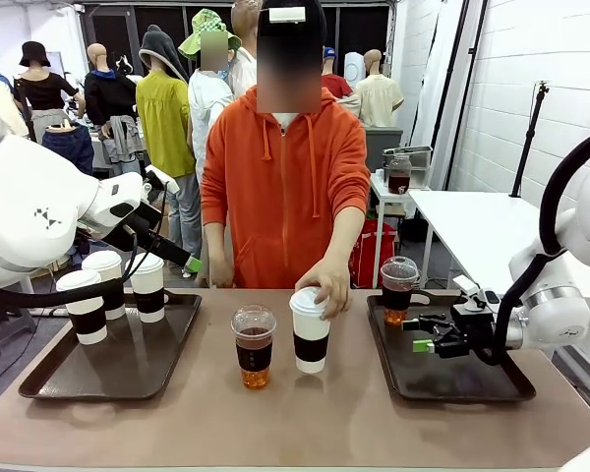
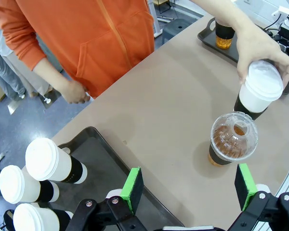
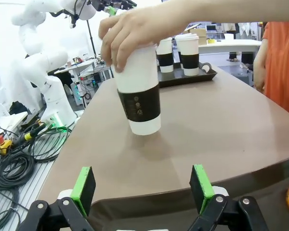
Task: Distribute the coffee onto the tray.
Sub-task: Pick up another iced Americano from the middle of the table and place it on the right Handle tray.
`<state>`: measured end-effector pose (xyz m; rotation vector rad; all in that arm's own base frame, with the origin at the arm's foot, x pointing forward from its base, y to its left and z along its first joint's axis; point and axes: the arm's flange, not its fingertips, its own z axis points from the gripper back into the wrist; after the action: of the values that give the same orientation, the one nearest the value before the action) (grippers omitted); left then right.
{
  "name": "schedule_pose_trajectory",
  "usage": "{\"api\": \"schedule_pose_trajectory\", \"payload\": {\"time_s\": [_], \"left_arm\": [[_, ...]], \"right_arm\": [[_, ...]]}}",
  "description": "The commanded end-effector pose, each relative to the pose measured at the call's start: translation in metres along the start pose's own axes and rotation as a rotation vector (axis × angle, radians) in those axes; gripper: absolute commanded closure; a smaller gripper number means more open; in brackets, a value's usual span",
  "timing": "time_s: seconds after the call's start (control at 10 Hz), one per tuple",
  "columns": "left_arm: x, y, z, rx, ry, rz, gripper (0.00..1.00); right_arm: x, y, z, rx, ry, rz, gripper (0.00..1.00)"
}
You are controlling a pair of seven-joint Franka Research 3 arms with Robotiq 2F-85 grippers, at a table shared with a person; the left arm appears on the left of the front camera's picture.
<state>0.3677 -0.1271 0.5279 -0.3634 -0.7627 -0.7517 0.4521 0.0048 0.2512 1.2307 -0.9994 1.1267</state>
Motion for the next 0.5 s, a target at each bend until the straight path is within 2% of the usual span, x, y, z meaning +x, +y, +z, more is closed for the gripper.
{"api": "schedule_pose_trajectory", "payload": {"time_s": [0.0, 0.4], "left_arm": [[-0.0008, 0.0013, 0.0004, -0.007, -0.002, 0.003, 0.00], [-0.0008, 0.0013, 0.0004, -0.007, -0.002, 0.003, 0.00]], "right_arm": [[-0.0032, 0.0113, -0.0112, -0.022, -0.016, 0.032, 0.00], [-0.0080, 0.0145, -0.0170, -0.015, -0.014, 0.021, 0.00]]}}
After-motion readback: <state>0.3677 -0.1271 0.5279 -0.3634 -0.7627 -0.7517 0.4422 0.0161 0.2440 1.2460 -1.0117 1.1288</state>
